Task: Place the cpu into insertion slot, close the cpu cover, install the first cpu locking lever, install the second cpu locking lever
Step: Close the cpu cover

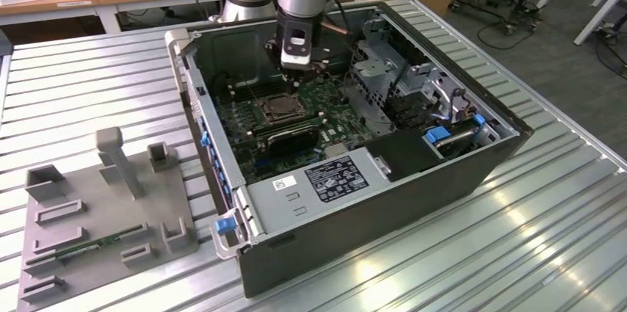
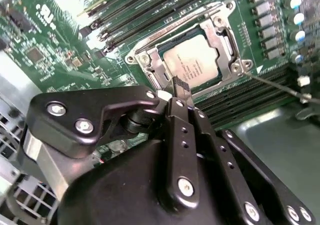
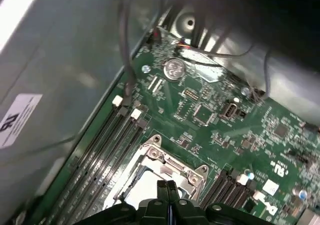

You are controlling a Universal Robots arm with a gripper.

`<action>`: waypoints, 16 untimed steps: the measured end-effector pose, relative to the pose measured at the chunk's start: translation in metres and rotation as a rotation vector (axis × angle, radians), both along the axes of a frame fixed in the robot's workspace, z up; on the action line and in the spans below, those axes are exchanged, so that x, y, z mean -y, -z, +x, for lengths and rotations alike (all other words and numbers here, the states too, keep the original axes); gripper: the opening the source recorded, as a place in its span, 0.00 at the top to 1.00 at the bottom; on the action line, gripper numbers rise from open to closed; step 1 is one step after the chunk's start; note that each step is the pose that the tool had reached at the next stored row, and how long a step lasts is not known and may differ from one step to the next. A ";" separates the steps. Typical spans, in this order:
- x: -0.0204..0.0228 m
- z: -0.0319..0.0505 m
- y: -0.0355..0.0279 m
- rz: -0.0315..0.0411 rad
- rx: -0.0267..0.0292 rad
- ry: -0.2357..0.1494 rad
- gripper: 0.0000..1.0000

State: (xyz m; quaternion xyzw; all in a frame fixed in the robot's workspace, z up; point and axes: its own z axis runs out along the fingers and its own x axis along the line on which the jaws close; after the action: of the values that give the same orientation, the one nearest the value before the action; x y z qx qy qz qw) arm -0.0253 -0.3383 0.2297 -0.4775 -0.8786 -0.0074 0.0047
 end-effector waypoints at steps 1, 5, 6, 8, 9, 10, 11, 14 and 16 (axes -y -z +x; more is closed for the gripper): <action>0.0000 0.0000 0.0001 0.0000 0.0000 -0.018 0.89; 0.0000 0.0000 0.0004 -0.0001 0.0000 -0.091 0.89; 0.0000 0.0000 0.0005 0.0000 0.0000 -0.109 0.89; 0.0000 0.0000 0.0007 0.0000 0.0000 -0.145 0.89; 0.0000 0.0000 0.0008 -0.0001 0.0000 -0.163 0.89; 0.0000 0.0000 0.0009 -0.0001 0.0000 -0.181 0.89; 0.0000 0.0000 0.0009 -0.0001 -0.0001 -0.201 0.89; 0.0000 0.0000 0.0011 0.0000 0.0000 -0.254 0.89; 0.0000 0.0000 0.0012 -0.0001 0.0000 -0.290 0.89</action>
State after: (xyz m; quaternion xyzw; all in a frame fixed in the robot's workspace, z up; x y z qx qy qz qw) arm -0.0253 -0.3383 0.2286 -0.3453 -0.9384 -0.0066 0.0057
